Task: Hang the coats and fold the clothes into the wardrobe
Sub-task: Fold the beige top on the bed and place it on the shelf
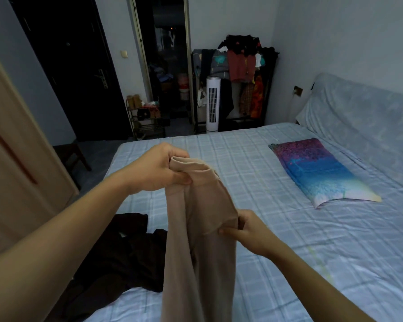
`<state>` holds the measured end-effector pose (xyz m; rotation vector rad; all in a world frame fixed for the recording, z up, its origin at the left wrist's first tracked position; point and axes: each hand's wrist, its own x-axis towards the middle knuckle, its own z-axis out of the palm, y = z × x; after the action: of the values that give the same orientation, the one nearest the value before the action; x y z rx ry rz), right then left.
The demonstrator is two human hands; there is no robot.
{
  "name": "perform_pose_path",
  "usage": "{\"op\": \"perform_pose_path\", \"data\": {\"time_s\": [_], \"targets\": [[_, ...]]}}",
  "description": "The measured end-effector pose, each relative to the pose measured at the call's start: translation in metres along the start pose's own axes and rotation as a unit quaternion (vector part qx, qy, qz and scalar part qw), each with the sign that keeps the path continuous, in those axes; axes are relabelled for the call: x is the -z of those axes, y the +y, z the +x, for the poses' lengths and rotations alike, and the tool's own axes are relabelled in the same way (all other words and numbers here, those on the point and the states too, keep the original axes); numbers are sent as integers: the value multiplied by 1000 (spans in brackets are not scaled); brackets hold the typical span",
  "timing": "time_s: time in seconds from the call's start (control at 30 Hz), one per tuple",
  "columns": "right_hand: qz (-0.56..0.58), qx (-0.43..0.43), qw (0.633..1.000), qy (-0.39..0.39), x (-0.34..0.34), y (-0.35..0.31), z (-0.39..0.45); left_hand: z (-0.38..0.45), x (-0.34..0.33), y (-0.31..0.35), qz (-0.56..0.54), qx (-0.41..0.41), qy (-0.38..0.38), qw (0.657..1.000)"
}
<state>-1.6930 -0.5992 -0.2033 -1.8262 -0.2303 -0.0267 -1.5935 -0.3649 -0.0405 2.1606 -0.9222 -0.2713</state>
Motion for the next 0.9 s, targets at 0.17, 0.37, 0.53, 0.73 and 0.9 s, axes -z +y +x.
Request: {"op": "perform_pose_path", "data": {"time_s": [0.17, 0.37, 0.53, 0.73, 0.9], "targets": [[-23, 35, 993, 107, 17, 3, 14, -3, 15, -11, -4, 7, -14, 1000], [-95, 132, 971, 176, 57, -35, 37, -8, 23, -11, -113, -8, 38, 993], [-166, 162, 958, 170, 79, -61, 35, -12, 20, -11, -147, -9, 78, 986], [-165, 97, 979, 71, 95, -51, 10, -16, 10, -14, -178, -20, 44, 983], [-222, 66, 971, 54, 97, -6, 0, -13, -2, -18, -151, -27, 31, 988]]}}
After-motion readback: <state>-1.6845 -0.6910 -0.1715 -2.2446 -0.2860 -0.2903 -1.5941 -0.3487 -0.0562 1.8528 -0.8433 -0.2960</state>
